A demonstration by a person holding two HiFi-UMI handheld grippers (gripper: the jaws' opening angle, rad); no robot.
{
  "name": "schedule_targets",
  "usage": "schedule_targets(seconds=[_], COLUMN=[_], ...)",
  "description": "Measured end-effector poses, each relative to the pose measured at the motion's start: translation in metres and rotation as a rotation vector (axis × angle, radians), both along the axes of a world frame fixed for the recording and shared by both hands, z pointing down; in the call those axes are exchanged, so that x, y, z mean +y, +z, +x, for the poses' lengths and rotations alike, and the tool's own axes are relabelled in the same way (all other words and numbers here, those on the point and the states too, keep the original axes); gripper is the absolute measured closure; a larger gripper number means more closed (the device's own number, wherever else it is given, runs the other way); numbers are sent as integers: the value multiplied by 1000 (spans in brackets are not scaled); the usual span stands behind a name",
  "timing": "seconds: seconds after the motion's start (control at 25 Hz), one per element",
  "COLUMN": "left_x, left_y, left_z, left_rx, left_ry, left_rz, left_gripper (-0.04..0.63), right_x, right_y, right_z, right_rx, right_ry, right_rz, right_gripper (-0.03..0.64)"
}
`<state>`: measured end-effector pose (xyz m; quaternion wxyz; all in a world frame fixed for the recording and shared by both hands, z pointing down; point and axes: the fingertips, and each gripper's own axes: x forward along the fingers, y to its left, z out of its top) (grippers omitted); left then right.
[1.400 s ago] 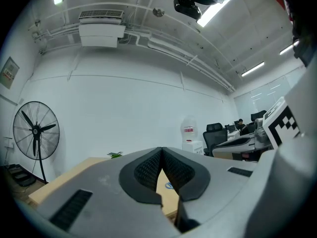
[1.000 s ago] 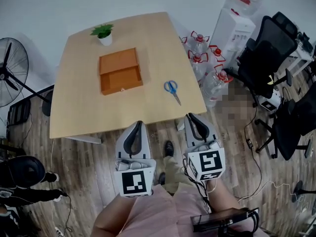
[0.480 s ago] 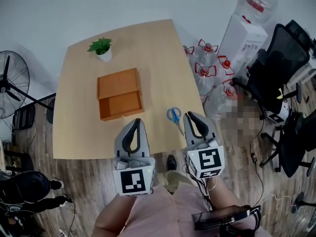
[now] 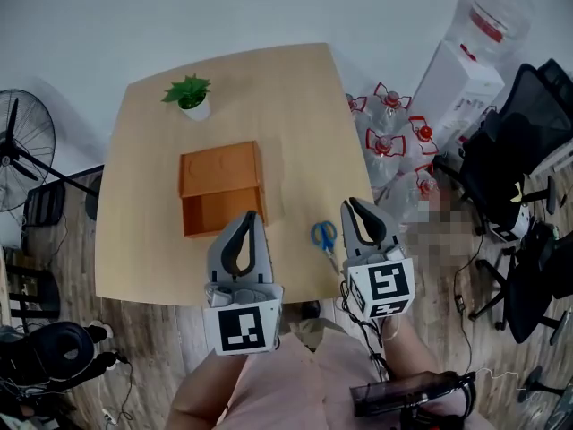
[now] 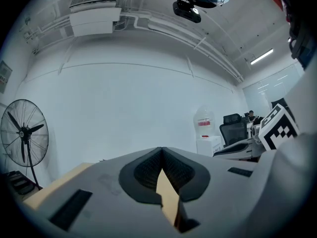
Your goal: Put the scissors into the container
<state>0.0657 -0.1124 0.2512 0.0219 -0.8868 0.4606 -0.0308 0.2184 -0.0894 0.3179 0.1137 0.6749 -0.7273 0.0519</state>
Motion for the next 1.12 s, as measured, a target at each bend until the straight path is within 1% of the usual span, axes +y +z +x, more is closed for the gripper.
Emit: schedule_targets(seconds=[0.16,0.32,0.48,0.68,0.8,1.0,1.12], left_x=[-18,-35,-39,-38,-43,-58,-63], left_y=[25,52,91,131,148,169,178], left_z=[0,4,4,9,9,-5,-14], left_rx=[-17,-51,-74,-97,-115,-131,-135], left_ry=[17,45,58,70,74,41,23], left_rz=[-56,-102,-188,-274,-299,-324,-337], left_gripper=[591,591,591,591,591,591,591], right_x=[-12,-23,-20,-12,-8,-1,2], right_y=[29,65,108,161,187,225,239], right_z=[1,2,-3,-10,-13,-19,-25], right_rx=[-12,-31,-46,-78,-96,-114,-99], right_ry=[11,23,24,8,-2,-16,-21], right_rz=[-74,-152,-245,-357,-414,-501,-543], right_gripper=[577,574,565,538,529,515,508])
